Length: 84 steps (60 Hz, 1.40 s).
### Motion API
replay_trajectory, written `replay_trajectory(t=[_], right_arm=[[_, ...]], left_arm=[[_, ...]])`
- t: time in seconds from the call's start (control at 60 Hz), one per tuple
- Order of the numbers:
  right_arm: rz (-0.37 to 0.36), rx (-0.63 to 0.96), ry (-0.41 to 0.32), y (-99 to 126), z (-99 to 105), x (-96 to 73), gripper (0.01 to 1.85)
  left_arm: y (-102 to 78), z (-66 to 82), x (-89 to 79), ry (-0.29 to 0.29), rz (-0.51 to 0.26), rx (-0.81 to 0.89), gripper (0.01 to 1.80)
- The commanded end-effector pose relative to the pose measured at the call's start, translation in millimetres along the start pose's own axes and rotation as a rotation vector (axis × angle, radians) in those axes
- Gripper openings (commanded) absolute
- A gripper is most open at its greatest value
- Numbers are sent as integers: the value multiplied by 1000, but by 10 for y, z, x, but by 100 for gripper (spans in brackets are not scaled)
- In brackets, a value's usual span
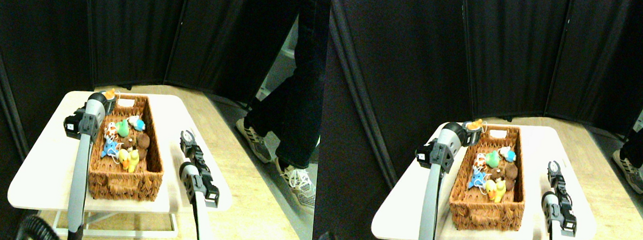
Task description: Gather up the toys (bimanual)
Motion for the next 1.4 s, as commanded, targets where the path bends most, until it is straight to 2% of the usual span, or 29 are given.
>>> replay_trajectory(t=[0.017,0.033,0.05,0.083,0.1,0.117,0.15,0.25,0.45,0.517,0.633,0.667,0.733,0.767,0.85,0.883,0.967,1.067,1.3,1.4], right_arm=[[28,3,-11,39,2,20,1],[28,3,-11,39,2,20,1],[30,8,-6,41,3,20,1],[30,3,-10,41,2,21,1],[30,3,-10,41,2,21,1],[28,4,-10,41,3,22,1],[26,10,-9,39,6,26,1],[29,7,-8,37,10,29,1],[39,6,4,34,15,24,1],[38,21,9,29,21,28,1],[42,5,3,23,35,26,1],[39,10,2,24,36,24,1],[30,8,-5,28,47,18,1],[30,10,-6,29,47,15,1],[40,-11,7,45,49,6,1],[43,-9,14,53,47,6,1],[50,-23,18,70,36,7,1],[51,-32,25,109,16,8,1],[53,-31,52,155,-10,18,1],[52,-35,67,168,-18,21,1]], left_arm=[[-15,-28,-2,-14,-9,-21,8],[-15,-28,-2,-14,-9,-21,8],[-2,-24,-9,-29,14,-26,23],[15,3,-9,-5,27,-16,48],[15,3,-9,-5,27,-16,48],[19,9,-10,1,32,-12,55],[34,40,-19,29,56,10,85],[74,88,-30,57,77,58,125],[141,163,-59,44,62,133,149],[147,194,-81,26,58,140,145],[194,333,-107,-64,15,120,104],[200,346,-114,-73,15,118,100],[282,480,-151,-103,17,110,83],[294,493,-158,-108,16,107,81],[469,640,-205,-145,22,128,73],[535,683,-224,-171,25,138,69],[663,764,-255,-193,23,129,58],[906,850,-292,-225,2,96,32],[1249,876,-332,-286,22,65,18],[1324,864,-354,-298,30,64,14]])
